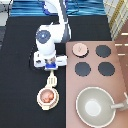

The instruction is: Take the lid off the pot, put the pot on the plate, and use the tool to push the pot to the front of the table.

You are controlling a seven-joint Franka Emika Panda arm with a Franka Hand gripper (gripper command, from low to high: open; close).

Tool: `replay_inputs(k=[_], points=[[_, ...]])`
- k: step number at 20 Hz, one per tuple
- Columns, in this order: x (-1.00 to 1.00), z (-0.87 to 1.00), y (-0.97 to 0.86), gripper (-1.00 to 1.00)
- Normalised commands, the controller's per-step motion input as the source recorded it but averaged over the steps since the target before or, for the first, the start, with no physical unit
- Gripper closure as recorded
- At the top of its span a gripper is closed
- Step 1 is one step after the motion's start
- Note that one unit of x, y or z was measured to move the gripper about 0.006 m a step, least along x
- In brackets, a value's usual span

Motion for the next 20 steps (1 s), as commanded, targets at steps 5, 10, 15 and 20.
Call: replay_inputs(k=[5,10,15,20], points=[[0.99,0.42,-0.09,1.0],[1.0,0.54,-0.07,1.0],[1.0,0.56,-0.04,1.0],[1.0,0.57,-0.02,1.0]])
